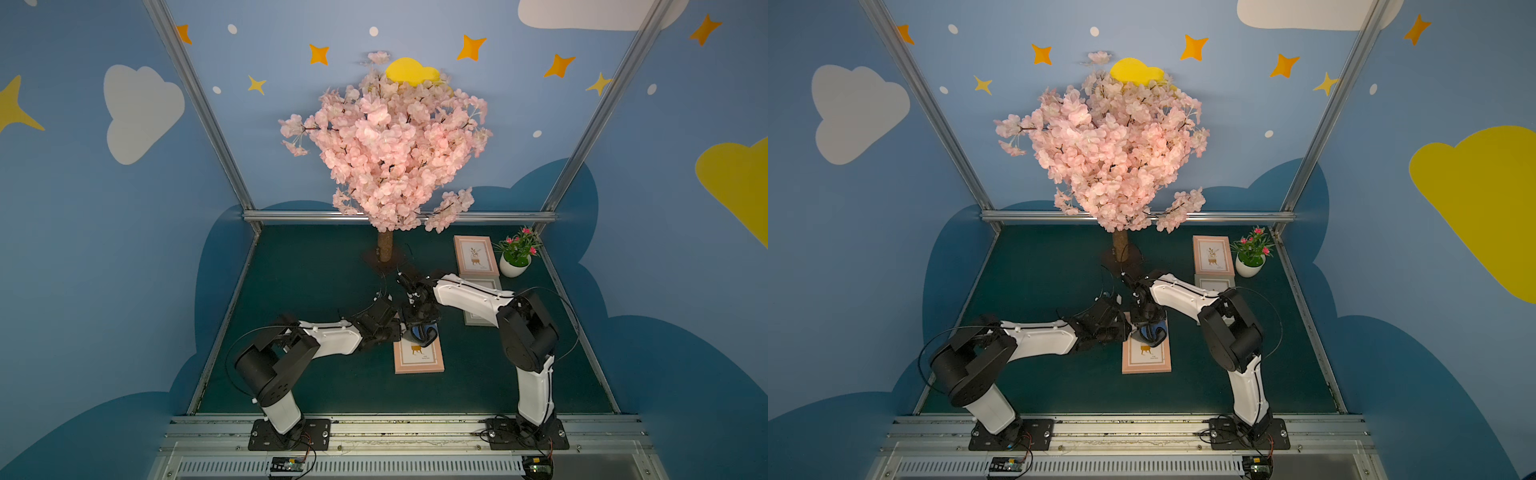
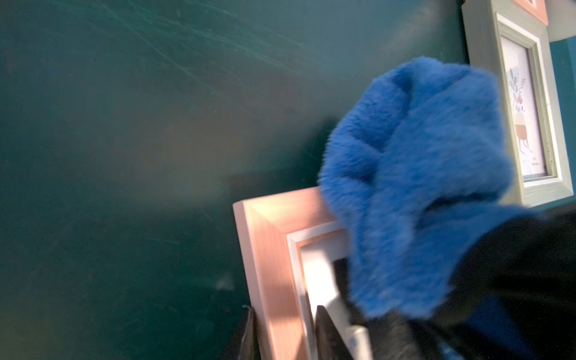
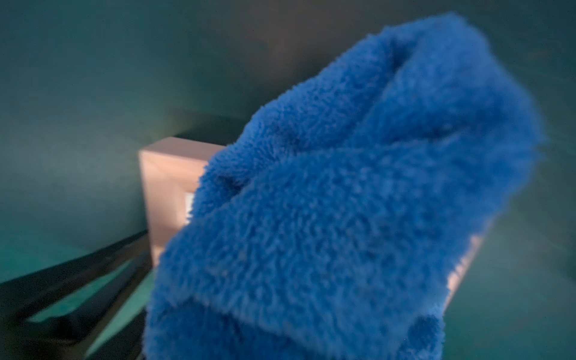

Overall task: Wipe the picture frame with a cloth
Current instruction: Wipe the dirt from the picture frame.

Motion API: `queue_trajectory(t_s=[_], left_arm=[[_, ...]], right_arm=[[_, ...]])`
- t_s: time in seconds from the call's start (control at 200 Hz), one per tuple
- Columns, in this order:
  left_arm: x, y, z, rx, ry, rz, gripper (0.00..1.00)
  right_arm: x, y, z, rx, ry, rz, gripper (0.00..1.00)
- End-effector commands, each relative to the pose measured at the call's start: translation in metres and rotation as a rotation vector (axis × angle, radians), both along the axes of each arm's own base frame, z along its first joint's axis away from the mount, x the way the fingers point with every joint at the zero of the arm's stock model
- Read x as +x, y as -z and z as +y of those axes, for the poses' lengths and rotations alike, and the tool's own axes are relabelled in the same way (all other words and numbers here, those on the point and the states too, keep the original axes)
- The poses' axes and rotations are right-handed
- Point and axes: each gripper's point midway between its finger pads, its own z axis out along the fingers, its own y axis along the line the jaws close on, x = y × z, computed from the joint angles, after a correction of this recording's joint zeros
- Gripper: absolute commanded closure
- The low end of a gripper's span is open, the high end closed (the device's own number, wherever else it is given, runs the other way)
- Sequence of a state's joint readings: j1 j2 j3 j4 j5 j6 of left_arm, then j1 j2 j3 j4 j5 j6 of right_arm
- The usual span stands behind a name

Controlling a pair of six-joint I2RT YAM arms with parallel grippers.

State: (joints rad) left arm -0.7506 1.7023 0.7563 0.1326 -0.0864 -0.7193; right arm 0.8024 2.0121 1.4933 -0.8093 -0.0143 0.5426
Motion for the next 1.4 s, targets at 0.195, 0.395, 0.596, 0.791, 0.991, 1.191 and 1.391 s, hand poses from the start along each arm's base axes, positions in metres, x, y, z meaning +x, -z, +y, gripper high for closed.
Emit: queue_trajectory(t_s=[0.195, 0.395, 0.596, 0.791, 0.991, 1.191, 1.391], left_arm=[[-0.045, 0.066, 0.052, 0.198, -0.033, 0.205, 0.67], [-0.043, 0.067, 0.049, 0.198, -0.028, 0.207, 0.67], [-0.043, 0.062, 0.049, 0.192, -0.027, 0.201, 0.67], [-0.044, 0.060, 0.052, 0.197, -0.031, 0.191, 0.67], [-0.045, 0.061, 0.054, 0.199, -0.035, 0.190, 0.67], [-0.045, 0.062, 0.053, 0.191, -0.032, 0.193, 0.67], [-0.045, 0.062, 0.052, 0.187, -0.031, 0.193, 0.67]], right_arm=[[0.016, -0.005, -0.045, -0.060, 0.100, -0.027, 1.00], [0.013, -0.002, -0.036, -0.028, 0.095, -0.007, 1.00], [0.008, 0.000, 0.005, 0.037, 0.040, 0.015, 1.00], [0.010, -0.001, 0.001, 0.021, 0.040, 0.011, 1.00], [0.018, -0.005, -0.040, -0.060, 0.105, -0.030, 1.00], [0.015, 0.000, -0.028, -0.038, 0.094, -0.012, 1.00], [0.011, -0.001, 0.016, 0.037, 0.037, 0.006, 1.00]])
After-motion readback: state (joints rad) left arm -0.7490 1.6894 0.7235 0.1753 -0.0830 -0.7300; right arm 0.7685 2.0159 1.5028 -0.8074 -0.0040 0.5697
